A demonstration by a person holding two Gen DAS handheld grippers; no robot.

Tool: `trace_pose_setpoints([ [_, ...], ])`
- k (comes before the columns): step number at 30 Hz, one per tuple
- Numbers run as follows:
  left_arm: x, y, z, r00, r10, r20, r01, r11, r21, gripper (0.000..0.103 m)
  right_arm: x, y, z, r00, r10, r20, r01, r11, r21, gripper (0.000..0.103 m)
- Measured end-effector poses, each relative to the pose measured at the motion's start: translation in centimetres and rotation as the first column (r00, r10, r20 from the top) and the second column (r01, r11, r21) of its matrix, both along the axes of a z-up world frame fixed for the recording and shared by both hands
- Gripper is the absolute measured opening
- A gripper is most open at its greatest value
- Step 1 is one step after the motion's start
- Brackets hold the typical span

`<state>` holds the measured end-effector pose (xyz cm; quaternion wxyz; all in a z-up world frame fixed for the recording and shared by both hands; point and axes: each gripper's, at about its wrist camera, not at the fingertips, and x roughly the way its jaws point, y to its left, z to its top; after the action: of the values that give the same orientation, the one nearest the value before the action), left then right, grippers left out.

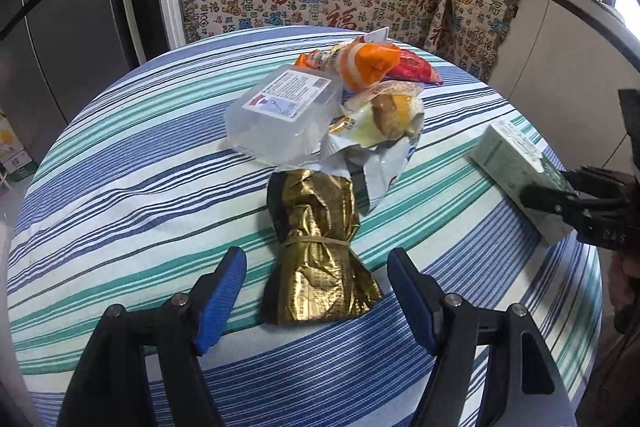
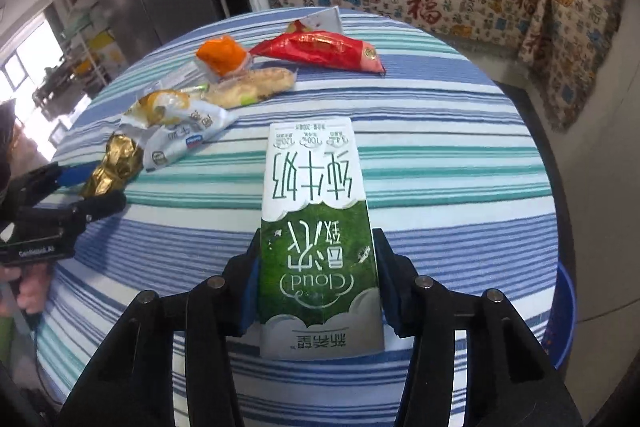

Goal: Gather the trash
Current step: 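Grasp the gold foil packet with the left tool while the right tool grasps the green milk carton, then lift the foil packet and milk carton and carry both over the blue wastebasket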

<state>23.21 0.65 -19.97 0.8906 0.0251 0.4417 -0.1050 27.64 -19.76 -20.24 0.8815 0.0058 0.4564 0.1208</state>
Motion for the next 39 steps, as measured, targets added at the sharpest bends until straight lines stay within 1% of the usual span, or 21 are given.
trace_pose_setpoints([
  [1, 0.0, 0.0, -0.1, 1.000, 0.007, 0.002, -0.007, 1.000, 0.000, 0.074, -0.1, -0.4, -0.2, 1.000, -0.007, -0.008, 0.007, 1.000, 0.003, 0.055],
  [2, 0.0, 0.1, -0.1, 1.000, 0.014, 0.003, -0.014, 1.000, -0.003, 0.074, 0.0, -0.8, -0.2, 1.000, -0.013, -0.014, 0.013, 1.000, -0.001, 0.064],
  [3, 0.0, 0.1, -0.1, 1.000, 0.017, 0.005, -0.017, 1.000, -0.006, 0.074, -0.1, -1.1, -0.1, 1.000, -0.017, -0.011, 0.017, 1.000, -0.003, 0.071],
  [4, 0.0, 0.2, -0.1, 1.000, 0.021, 0.009, -0.021, 1.000, -0.008, 0.074, -0.1, -1.3, 0.2, 1.000, -0.019, -0.003, 0.019, 1.000, -0.001, 0.074],
  [6, -0.1, 0.2, 0.1, 0.999, 0.024, 0.021, -0.024, 1.000, -0.010, 0.074, -0.1, -1.1, 1.2, 1.000, 0.002, 0.012, -0.002, 1.000, 0.006, 0.086],
  [8, -0.2, 0.0, 0.3, 0.999, 0.016, 0.030, -0.016, 1.000, -0.005, 0.074, 0.3, -0.3, 2.1, 0.999, 0.037, 0.022, -0.037, 0.999, -0.021, 0.090],
  [10, -0.1, -0.3, 0.2, 0.999, 0.010, 0.033, -0.011, 1.000, 0.012, 0.074, 0.9, 0.5, 2.4, 0.998, 0.062, 0.020, -0.061, 0.996, -0.058, 0.090],
  [13, 0.0, -0.7, 0.0, 0.999, 0.004, 0.034, -0.006, 0.999, 0.038, 0.074, 1.9, 0.9, 2.2, 0.998, 0.063, -0.008, -0.063, 0.996, -0.065, 0.090],
  [14, 0.0, -0.8, 0.0, 0.999, 0.002, 0.034, -0.003, 0.999, 0.043, 0.074, 2.4, 1.1, 2.0, 0.998, 0.065, -0.026, -0.067, 0.996, -0.066, 0.088],
  [15, -0.1, -0.8, 0.1, 0.999, -0.001, 0.039, -0.001, 0.999, 0.045, 0.068, 2.7, 1.1, 1.7, 0.997, 0.070, -0.042, -0.073, 0.995, -0.069, 0.070],
  [16, -0.1, -0.8, 0.2, 0.999, -0.006, 0.044, 0.004, 0.999, 0.047, 0.057, 2.8, 1.2, 1.5, 0.996, 0.075, -0.057, -0.079, 0.994, -0.075, 0.049],
  [17, -0.1, -0.9, 0.3, 0.999, -0.011, 0.043, 0.008, 0.999, 0.049, 0.040, 2.9, 1.2, 1.6, 0.996, 0.067, -0.056, -0.072, 0.994, -0.082, 0.049],
  [18, -0.2, -0.8, 0.5, 0.999, -0.012, 0.049, 0.010, 0.999, 0.047, 0.037, 2.7, 1.1, 1.8, 0.997, 0.065, -0.047, -0.069, 0.995, -0.075, 0.048],
  [22, -0.6, -0.1, 1.4, 0.998, -0.010, 0.061, 0.009, 1.000, 0.018, 0.034, 1.6, 0.9, 2.9, 0.997, 0.076, -0.002, -0.076, 0.997, -0.029, 0.048],
  [24, -1.0, 0.2, 2.1, 0.998, -0.009, 0.069, 0.008, 1.000, 0.010, 0.033, 1.0, 0.8, 3.2, 0.997, 0.075, 0.016, -0.074, 0.997, -0.017, 0.048],
  [29, -2.5, 0.9, 3.3, 0.997, 0.014, 0.078, -0.014, 1.000, -0.005, 0.033, 0.0, 0.1, 3.7, 0.997, 0.068, 0.048, -0.070, 0.996, 0.051, 0.048],
  [33, -3.3, 0.6, 3.6, 0.998, 0.021, 0.067, -0.019, 0.999, -0.026, 0.033, -0.5, -0.3, 3.8, 0.997, 0.062, 0.054, -0.065, 0.996, 0.055, 0.048],
  [39, -4.6, -1.3, 3.0, 0.999, 0.032, 0.042, -0.030, 0.999, -0.036, 0.033, -1.0, -0.2, 4.0, 0.996, 0.059, 0.064, -0.063, 0.996, 0.056, 0.048],
])
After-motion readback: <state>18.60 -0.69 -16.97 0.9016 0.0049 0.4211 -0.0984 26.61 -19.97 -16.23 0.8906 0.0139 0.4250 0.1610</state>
